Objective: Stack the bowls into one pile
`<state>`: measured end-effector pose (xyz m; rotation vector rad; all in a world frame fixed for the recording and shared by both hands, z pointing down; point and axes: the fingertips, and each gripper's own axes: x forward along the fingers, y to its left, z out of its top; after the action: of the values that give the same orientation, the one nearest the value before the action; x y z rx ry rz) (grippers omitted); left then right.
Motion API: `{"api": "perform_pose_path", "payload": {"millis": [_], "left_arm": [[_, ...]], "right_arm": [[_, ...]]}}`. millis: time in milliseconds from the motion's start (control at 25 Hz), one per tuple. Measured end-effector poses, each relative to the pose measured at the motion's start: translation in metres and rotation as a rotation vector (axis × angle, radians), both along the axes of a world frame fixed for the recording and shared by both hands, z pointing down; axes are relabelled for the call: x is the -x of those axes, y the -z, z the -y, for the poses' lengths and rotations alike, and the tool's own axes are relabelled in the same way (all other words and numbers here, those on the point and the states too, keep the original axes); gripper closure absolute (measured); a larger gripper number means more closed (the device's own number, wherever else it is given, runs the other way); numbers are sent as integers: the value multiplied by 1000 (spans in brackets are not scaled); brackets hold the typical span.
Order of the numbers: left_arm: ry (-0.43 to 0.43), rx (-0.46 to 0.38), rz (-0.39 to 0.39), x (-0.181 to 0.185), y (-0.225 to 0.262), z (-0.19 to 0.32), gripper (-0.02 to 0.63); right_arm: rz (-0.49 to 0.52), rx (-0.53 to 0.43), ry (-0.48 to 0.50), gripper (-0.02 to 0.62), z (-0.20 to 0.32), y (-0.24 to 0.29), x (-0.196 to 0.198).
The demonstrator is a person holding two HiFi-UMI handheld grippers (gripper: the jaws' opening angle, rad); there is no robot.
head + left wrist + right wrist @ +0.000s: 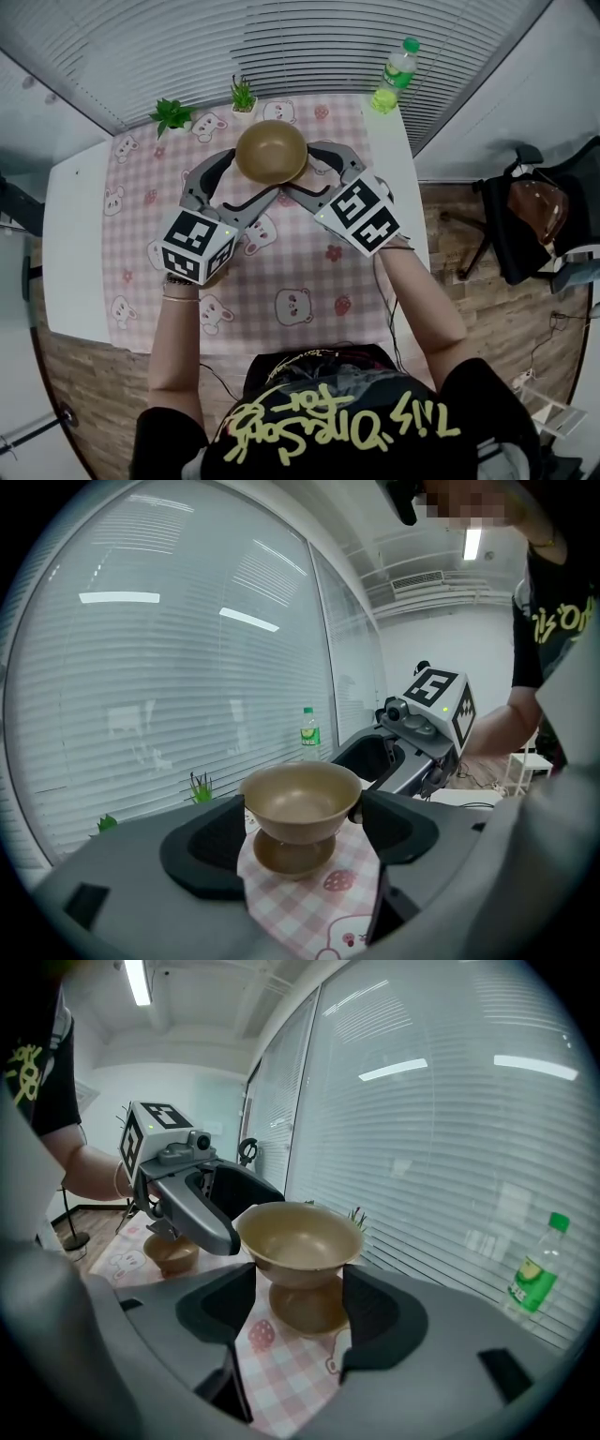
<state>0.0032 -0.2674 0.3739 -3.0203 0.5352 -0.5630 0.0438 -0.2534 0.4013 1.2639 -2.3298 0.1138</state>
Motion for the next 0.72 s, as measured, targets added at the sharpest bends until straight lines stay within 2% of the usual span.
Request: {"api": "perform_pose_path", "payload": {"millis": [720], "left_arm": [[2, 73, 9, -20, -35, 12, 216]], "right_arm": [[-10, 68, -1, 301, 11, -37, -19]]}}
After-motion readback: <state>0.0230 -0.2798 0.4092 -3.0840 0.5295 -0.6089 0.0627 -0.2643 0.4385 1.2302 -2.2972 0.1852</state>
